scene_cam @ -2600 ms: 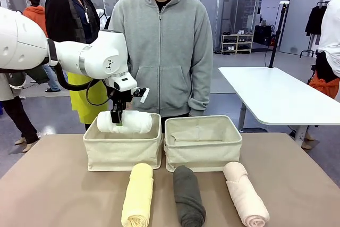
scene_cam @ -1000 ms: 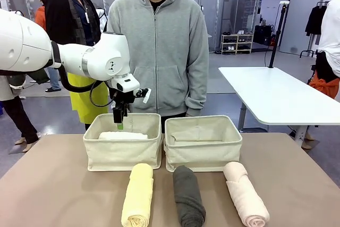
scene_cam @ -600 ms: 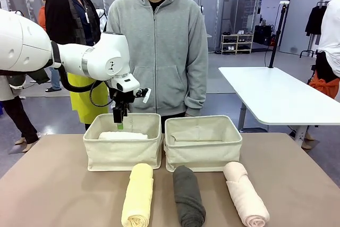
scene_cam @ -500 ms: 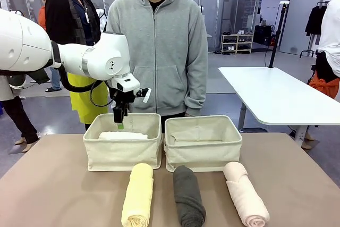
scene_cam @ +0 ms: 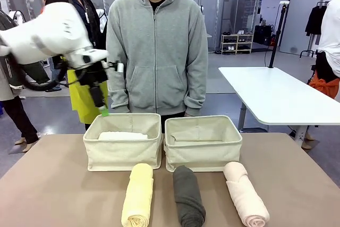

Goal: Divide the towels into two baskets.
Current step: Pick up one hotel-folded towel from the bottom of the table and place it in the Fabric basket indicated by the person.

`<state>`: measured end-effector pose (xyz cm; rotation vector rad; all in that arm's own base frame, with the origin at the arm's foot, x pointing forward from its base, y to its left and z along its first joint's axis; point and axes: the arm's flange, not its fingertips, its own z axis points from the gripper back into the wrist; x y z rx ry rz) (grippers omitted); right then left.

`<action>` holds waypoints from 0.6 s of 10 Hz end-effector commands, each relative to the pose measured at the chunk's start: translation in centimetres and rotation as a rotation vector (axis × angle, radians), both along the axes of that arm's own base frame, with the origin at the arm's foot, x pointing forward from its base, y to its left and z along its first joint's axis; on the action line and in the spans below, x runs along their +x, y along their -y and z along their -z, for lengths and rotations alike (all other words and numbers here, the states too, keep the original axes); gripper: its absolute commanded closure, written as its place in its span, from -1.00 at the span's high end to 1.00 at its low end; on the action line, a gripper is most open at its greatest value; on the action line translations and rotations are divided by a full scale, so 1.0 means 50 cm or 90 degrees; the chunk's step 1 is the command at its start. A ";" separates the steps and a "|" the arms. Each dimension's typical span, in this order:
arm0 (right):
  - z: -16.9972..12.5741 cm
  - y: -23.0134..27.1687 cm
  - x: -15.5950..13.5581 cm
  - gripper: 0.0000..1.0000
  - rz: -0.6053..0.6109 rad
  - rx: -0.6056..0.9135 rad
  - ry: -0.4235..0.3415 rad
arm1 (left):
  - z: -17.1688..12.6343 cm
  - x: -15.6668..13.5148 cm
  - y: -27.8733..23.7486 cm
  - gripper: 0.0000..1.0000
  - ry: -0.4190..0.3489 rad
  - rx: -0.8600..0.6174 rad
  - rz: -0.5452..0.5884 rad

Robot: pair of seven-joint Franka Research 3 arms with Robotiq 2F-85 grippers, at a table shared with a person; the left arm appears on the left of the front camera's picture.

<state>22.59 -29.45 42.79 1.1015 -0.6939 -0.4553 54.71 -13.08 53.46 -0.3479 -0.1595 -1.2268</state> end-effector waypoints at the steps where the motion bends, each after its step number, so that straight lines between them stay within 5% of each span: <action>1: -0.003 -0.003 -0.003 1.00 0.002 0.005 0.008 | 0.022 -0.103 -0.108 1.00 -0.050 -0.117 -0.068; 3: -0.003 -0.003 -0.003 1.00 0.002 0.005 0.008 | 0.051 -0.170 -0.237 1.00 -0.089 -0.254 -0.146; 6: -0.003 -0.003 -0.003 1.00 0.002 0.005 0.008 | 0.131 -0.258 -0.464 1.00 -0.248 -0.405 -0.238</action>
